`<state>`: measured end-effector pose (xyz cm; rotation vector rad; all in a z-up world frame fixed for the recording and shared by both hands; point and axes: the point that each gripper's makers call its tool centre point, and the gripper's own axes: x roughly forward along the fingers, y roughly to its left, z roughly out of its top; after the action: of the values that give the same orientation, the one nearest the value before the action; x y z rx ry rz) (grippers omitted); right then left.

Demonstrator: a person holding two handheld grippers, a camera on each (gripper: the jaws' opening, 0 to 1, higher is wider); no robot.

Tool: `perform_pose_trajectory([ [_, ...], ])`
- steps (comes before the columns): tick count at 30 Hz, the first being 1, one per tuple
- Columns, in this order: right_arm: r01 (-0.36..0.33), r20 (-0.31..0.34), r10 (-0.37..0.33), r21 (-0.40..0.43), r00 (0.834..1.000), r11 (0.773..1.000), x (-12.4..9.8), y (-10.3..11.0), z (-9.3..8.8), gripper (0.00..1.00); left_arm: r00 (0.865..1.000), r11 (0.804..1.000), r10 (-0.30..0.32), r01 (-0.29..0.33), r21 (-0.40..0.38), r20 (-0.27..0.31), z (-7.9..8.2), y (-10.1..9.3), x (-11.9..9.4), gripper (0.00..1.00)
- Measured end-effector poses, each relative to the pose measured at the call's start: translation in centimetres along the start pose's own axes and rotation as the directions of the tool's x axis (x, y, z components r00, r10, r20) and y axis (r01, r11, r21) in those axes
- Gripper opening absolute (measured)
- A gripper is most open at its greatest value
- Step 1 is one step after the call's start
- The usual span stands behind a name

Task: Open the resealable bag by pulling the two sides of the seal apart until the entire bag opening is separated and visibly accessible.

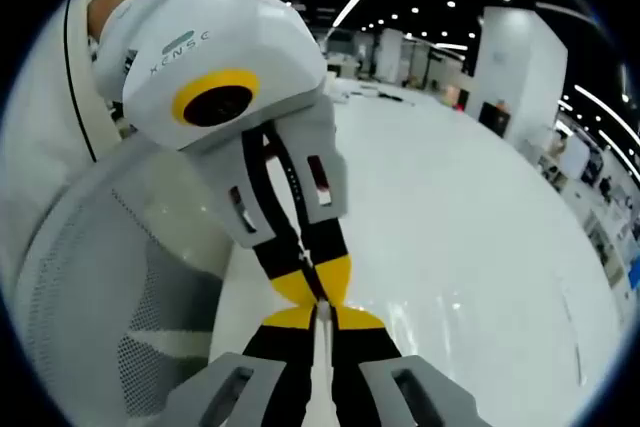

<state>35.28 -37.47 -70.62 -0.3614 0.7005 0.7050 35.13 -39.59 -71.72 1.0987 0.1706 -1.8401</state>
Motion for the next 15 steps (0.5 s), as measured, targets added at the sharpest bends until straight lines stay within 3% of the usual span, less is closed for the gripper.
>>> perform_pose_trajectory([
  [9,-0.001,-0.027,0.001,0.01,1.0,1.0,0.21,-0.24,-0.33,0.0,1.0,1.0,-0.004,0.004,-0.004,-0.017,-0.11,0.08,0.29,0.0],
  [15,-0.009,-0.051,0.011,0.031,0.999,0.999,0.31,-0.28,-0.97,0.0,0.999,0.999,-0.013,0.012,-0.049,-0.032,-0.35,0.07,0.61,0.0],
])
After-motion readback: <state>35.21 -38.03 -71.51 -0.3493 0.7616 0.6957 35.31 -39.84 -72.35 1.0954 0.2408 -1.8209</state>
